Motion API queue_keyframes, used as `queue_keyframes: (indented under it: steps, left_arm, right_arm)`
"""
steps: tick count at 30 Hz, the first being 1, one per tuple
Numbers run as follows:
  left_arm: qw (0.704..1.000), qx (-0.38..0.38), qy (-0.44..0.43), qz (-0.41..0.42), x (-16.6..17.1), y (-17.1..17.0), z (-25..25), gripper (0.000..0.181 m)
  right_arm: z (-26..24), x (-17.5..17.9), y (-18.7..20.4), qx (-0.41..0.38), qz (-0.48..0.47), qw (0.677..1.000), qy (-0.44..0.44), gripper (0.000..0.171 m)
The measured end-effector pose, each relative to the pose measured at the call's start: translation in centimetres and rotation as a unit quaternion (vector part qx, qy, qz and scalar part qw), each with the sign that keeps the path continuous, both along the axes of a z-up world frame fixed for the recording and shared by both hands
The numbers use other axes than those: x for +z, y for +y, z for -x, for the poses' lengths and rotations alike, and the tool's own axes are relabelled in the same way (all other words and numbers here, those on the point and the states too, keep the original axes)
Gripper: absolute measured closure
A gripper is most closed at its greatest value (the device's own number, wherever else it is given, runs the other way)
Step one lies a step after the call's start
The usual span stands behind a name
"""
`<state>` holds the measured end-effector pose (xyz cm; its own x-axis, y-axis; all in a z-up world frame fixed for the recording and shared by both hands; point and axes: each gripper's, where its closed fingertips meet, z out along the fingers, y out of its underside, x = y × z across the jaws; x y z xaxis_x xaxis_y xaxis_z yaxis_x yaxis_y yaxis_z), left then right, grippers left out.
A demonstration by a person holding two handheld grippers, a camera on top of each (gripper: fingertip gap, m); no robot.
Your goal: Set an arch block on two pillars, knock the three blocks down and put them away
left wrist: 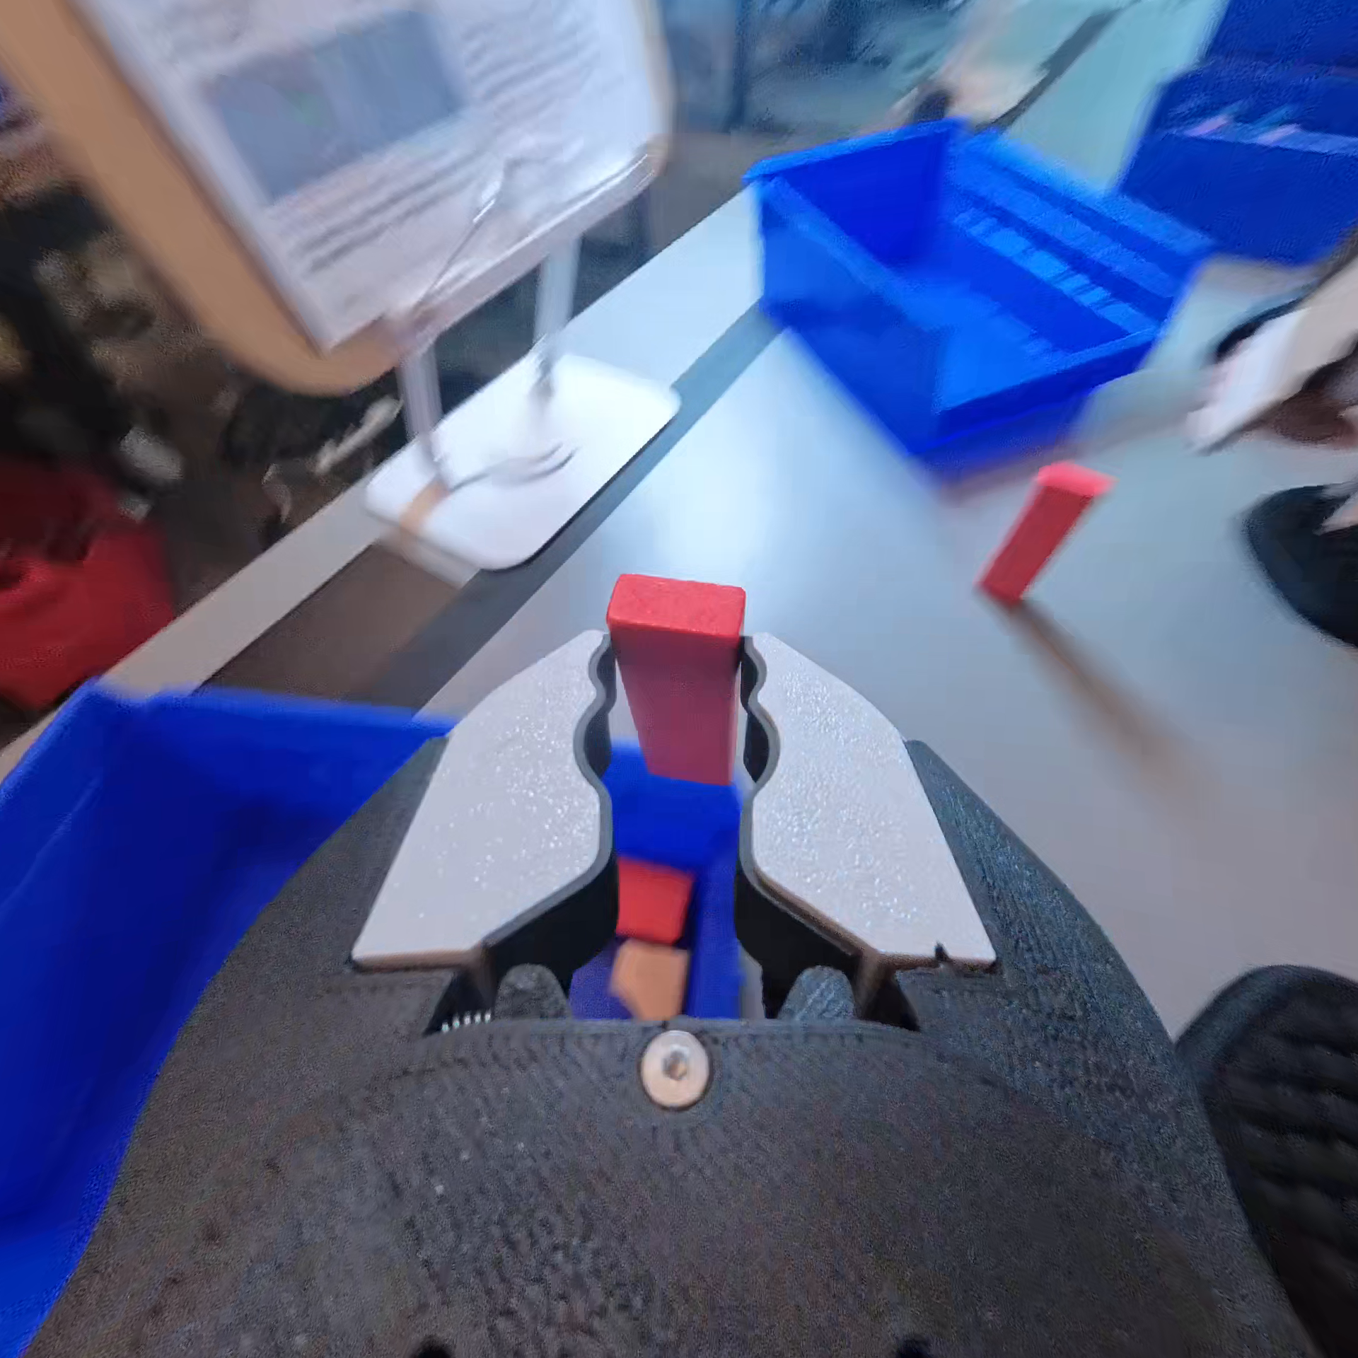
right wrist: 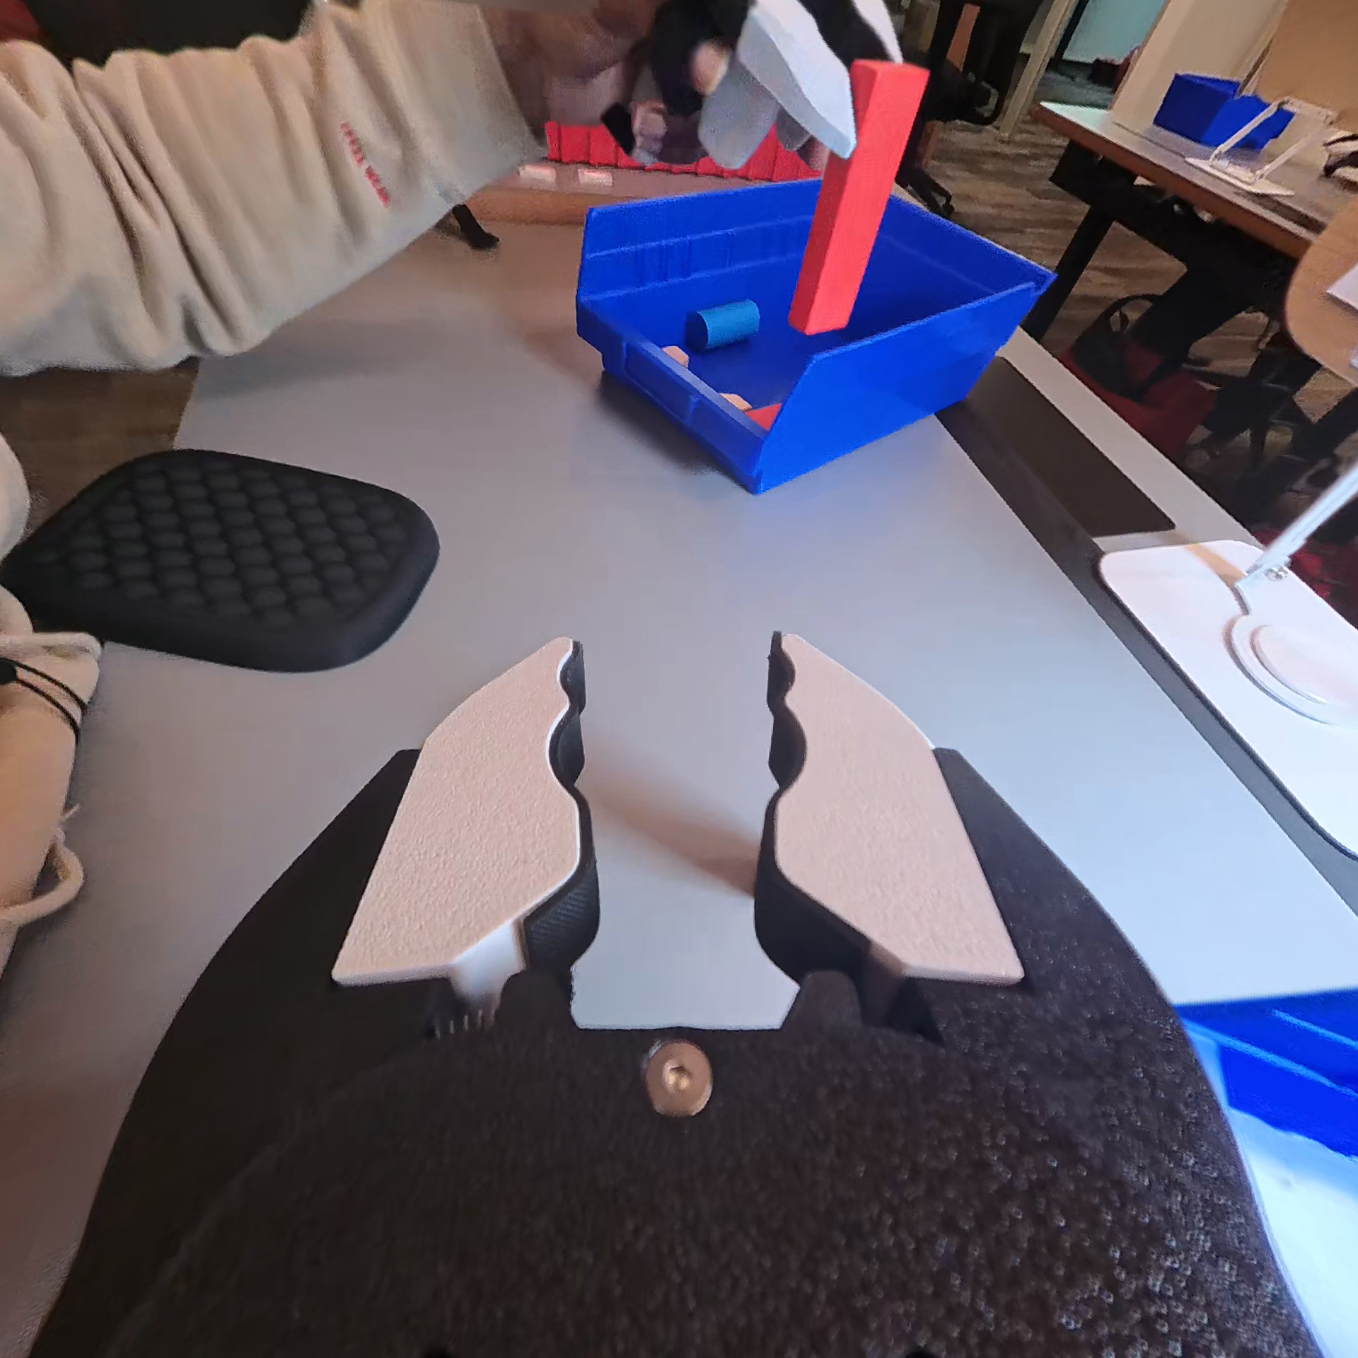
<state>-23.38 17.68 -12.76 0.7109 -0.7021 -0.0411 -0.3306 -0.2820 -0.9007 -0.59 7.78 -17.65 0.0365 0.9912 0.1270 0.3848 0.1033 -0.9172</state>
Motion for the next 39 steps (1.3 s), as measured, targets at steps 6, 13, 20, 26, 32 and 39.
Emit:
queue_keyframes:
  steps: [6,13,20,26,32,39]
  left_arm:
    - [0.974,-0.199,-0.079,-0.070,2.4,-8.6,-13.8,0.148]
    - [0.950,-0.291,-0.088,-0.073,1.9,-12.7,-20.8,0.149]
    - [0.953,-0.296,0.003,-0.065,0.8,-12.6,-21.0,0.147]
    - [0.945,-0.316,0.072,-0.050,0.3,-13.3,-21.3,0.143]
    - [0.940,-0.325,0.100,-0.016,0.0,-13.7,-21.6,0.148]
    - [0.941,-0.304,0.149,0.020,-0.8,-12.8,-21.6,0.148]
  right_arm:
    - [3.3,-0.7,-1.6,-0.023,0.023,0.999,0.028,0.110]
    - [3.6,0.3,-2.3,-0.020,0.006,0.996,0.085,0.136]
    - [2.2,-0.5,-2.2,-0.017,-0.021,0.998,0.050,0.137]
    - [1.9,-1.0,-3.1,0.003,-0.009,0.999,0.051,0.137]
    - [1.7,-1.6,-3.2,0.009,-0.001,0.999,0.048,0.137]
    - [1.0,-2.1,-2.5,0.009,0.018,0.999,0.031,0.120]
